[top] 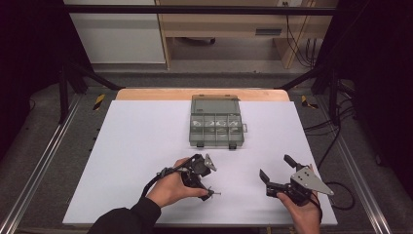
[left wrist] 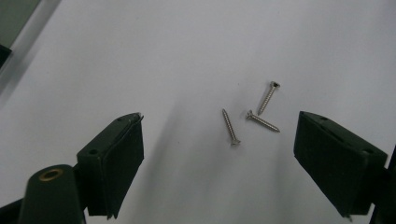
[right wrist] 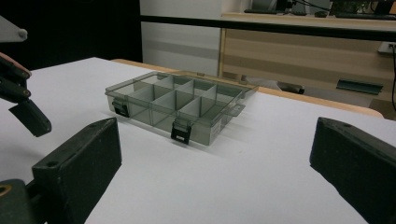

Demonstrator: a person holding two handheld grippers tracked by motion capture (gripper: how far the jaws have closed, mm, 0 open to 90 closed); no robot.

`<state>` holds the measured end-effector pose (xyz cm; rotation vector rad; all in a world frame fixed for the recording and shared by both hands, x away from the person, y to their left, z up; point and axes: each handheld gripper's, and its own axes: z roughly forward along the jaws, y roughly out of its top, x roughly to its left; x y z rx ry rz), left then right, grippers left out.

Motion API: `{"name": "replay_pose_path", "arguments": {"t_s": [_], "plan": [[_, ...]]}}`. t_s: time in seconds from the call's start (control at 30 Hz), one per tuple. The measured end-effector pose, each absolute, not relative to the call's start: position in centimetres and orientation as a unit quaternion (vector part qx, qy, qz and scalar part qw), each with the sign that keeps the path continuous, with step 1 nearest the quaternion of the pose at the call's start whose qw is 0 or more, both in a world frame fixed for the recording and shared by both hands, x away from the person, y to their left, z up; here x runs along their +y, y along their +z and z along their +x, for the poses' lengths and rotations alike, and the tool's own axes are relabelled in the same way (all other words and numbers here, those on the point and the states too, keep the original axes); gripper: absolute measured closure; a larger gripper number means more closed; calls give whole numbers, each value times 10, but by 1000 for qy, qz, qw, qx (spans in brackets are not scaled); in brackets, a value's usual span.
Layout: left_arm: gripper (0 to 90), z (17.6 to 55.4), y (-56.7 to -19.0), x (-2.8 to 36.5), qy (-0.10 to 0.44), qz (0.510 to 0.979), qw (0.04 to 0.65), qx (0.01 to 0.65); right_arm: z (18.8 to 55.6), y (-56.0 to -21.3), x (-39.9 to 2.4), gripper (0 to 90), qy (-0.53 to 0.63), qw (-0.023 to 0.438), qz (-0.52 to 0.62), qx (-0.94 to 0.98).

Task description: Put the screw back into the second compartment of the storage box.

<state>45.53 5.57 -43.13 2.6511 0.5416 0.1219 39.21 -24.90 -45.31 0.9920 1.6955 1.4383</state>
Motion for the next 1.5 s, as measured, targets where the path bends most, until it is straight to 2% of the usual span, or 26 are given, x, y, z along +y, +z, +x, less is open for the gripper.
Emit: {"name": "replay_pose_path", "arguments": {"t_s": [0.23, 0.93, 1.5], "plan": [[174, 456, -434, 51, 45, 957, 209, 195, 392, -453, -250, 24, 555, 346, 383, 652], [552, 454, -435, 47, 43, 960, 181, 208, 393, -453, -252, 27, 556, 345, 386, 651], [651, 450, -442, 38, 41, 962, 156, 219, 393, -454, -252, 29, 555, 343, 388, 650]]}}
